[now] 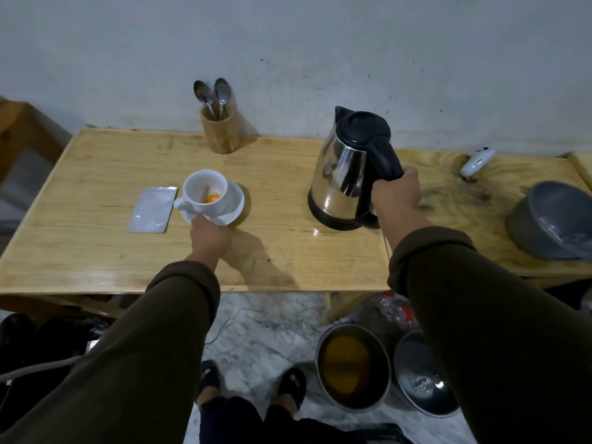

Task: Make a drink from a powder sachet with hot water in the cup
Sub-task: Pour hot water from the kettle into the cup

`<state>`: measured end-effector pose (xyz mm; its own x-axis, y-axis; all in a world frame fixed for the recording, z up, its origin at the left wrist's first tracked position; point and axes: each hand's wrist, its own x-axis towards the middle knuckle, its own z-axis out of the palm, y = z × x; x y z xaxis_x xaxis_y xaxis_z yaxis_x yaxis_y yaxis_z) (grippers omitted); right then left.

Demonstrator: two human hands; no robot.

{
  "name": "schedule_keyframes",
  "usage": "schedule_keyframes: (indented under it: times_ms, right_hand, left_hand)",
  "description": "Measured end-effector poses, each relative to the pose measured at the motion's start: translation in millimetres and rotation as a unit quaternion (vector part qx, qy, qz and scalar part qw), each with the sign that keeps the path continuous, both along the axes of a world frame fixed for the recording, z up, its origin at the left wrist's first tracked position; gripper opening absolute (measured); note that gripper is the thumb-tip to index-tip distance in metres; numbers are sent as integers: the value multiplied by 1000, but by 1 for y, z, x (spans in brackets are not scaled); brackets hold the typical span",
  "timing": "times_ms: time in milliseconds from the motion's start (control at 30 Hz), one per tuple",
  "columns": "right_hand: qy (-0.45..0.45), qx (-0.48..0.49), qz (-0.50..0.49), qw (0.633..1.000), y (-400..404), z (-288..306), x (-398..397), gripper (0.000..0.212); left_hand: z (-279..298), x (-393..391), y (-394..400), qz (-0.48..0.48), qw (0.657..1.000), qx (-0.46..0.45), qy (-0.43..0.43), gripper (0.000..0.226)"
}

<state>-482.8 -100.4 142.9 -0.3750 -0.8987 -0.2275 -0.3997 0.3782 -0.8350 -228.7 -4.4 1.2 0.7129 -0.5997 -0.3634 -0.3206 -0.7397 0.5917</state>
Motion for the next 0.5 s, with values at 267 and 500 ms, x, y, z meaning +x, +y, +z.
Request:
schedule_keyframes:
  times_ms: [267, 500]
  right_hand:
    - [28, -57, -19, 998, -1, 10, 30, 24]
    - [206, -99, 84, 970, -8, 38, 61, 27]
  left_hand:
    - [29, 8, 4, 106, 988, -48, 101, 84]
    - [35, 28, 10, 48, 993, -42, 102, 87]
